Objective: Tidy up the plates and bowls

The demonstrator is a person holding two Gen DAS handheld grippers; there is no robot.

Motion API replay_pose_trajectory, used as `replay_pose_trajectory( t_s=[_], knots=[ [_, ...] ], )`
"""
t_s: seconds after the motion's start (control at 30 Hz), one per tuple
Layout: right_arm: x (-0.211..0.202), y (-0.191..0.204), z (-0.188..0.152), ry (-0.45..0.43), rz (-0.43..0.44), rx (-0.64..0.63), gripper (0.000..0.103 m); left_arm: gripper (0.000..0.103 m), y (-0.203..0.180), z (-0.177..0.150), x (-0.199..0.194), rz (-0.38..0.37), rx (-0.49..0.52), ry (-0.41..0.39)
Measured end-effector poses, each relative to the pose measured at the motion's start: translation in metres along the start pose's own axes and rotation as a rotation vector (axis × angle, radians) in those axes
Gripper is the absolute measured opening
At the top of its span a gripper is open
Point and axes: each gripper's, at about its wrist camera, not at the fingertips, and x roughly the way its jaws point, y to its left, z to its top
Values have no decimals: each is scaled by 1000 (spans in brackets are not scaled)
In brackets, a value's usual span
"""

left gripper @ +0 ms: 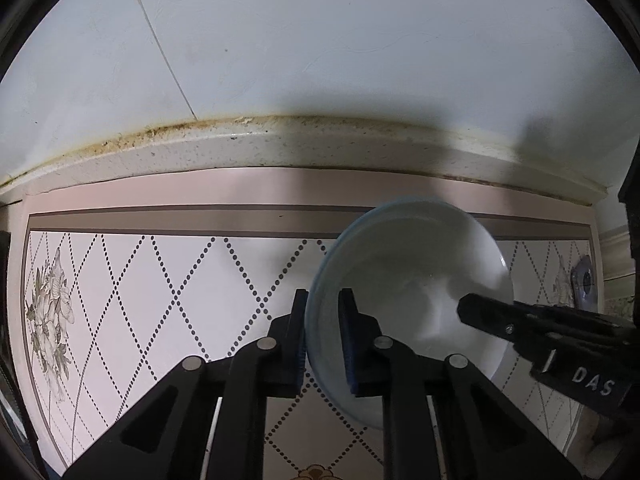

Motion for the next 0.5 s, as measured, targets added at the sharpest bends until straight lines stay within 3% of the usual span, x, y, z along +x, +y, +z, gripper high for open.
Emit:
replay_pose_trajectory(
  t_s=[0.17, 0.5],
  knots=[
    [-1, 10, -8, 2, 2, 2, 16, 13, 3, -5, -14, -4, 20, -23],
    [-44, 19, -47, -44, -6, 26, 16, 13, -9, -43, -65, -60, 53, -46]
  ],
)
